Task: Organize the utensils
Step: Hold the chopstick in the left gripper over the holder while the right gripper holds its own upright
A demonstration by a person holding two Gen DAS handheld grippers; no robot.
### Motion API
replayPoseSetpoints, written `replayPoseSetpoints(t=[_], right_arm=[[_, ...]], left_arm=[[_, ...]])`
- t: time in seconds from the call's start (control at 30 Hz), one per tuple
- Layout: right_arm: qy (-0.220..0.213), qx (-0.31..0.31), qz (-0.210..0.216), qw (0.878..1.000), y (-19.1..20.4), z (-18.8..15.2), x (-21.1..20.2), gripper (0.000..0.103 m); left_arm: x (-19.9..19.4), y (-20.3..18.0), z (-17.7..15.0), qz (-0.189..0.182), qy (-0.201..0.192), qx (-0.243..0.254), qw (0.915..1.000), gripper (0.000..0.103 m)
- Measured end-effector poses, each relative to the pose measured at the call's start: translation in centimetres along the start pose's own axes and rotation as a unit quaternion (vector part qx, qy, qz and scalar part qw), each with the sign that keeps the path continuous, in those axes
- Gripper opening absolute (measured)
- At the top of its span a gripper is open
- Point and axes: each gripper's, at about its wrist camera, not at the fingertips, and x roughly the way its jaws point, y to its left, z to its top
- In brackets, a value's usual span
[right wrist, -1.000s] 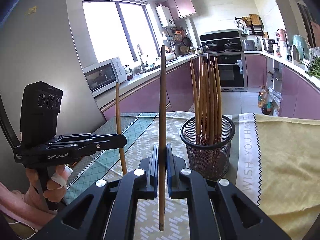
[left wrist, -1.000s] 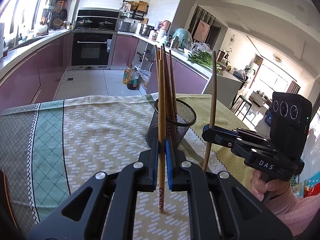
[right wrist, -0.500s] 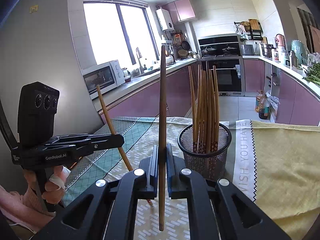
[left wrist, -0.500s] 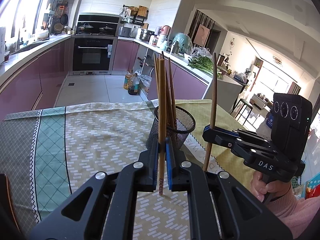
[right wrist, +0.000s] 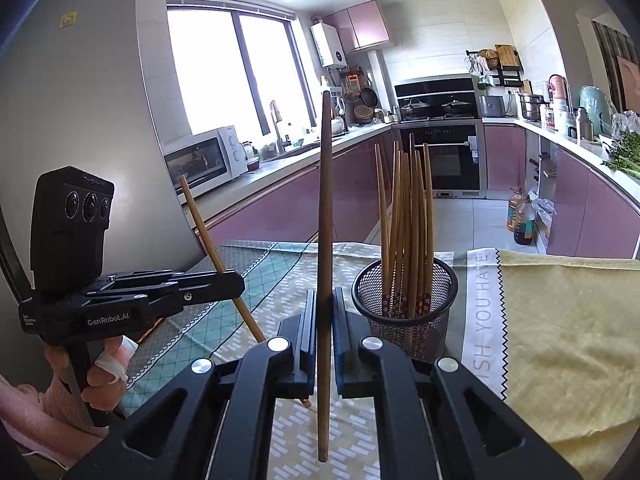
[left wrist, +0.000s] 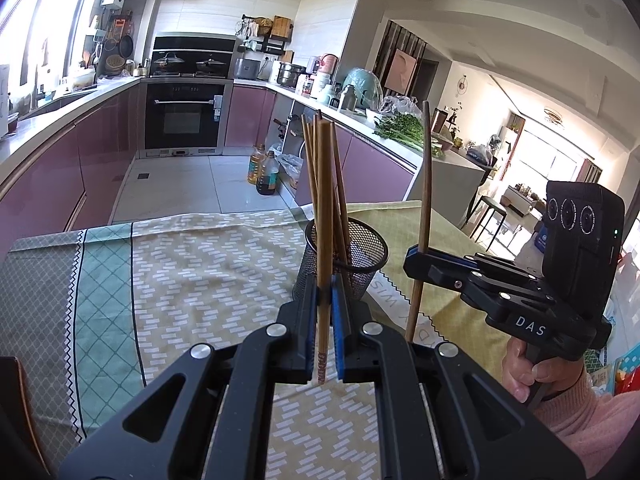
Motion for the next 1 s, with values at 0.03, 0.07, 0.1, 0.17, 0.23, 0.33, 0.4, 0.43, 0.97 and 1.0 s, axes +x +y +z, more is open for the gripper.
replayPoseSetpoints(t=[0.03, 0.07, 0.1, 0.17, 0.23, 0.33, 0.4, 0.43, 0.97, 1.0], right_arm=[[-0.001, 0.000, -0.001, 1.000, -0.02, 0.04, 0.00, 0.006], [-0.001, 0.001, 0.000, 1.000, -0.03, 0.08, 0.03, 0.006], [-0.001, 0.000, -0.001, 1.000, 0.00, 0.07, 0.05, 0.006], [-0.002, 0.000, -0.001, 1.000, -0.04, 0.13, 0.03, 0.006], [-0.003, 0.001, -0.001, 1.000, -0.09, 0.22, 0.04, 0.006], [-0.003, 0.000, -0.001, 1.000, -0.02, 0.24, 0.11, 0.006], [-0.004, 0.001, -0.002, 1.000, 0.04, 0.33, 0.19, 0.006], [-0.005, 0.001, -0.002, 1.000, 0.08, 0.34, 0.18, 0.006], [-0.011, 0.002, -0.005, 1.000, -0.04, 0.66, 0.18, 0.006], [-0.010, 0.002, -0.005, 1.000, -0.03, 0.69, 0.22, 0.006]], left_arm=[[0.02, -0.01, 0.02, 0.000, 0.000, 0.000, 1.0000, 0.008], [0.06, -0.05, 0.05, 0.000, 0.000, 0.001, 1.0000, 0.008], [0.06, -0.01, 0.07, 0.000, 0.000, 0.001, 1.0000, 0.008], [0.08, -0.01, 0.06, 0.000, 0.001, 0.002, 1.0000, 0.008], [0.09, -0.02, 0.06, 0.001, 0.001, 0.002, 1.0000, 0.008], [0.09, -0.02, 0.25, -0.001, 0.001, 0.003, 1.0000, 0.008], [0.06, 0.01, 0.25, -0.001, 0.001, 0.004, 1.0000, 0.008], [0.06, 0.03, 0.38, -0.001, 0.001, 0.005, 1.0000, 0.008], [-0.01, 0.12, 0.76, -0.003, -0.001, 0.009, 1.0000, 0.008], [-0.03, 0.13, 0.83, -0.003, 0.000, 0.009, 1.0000, 0.008]])
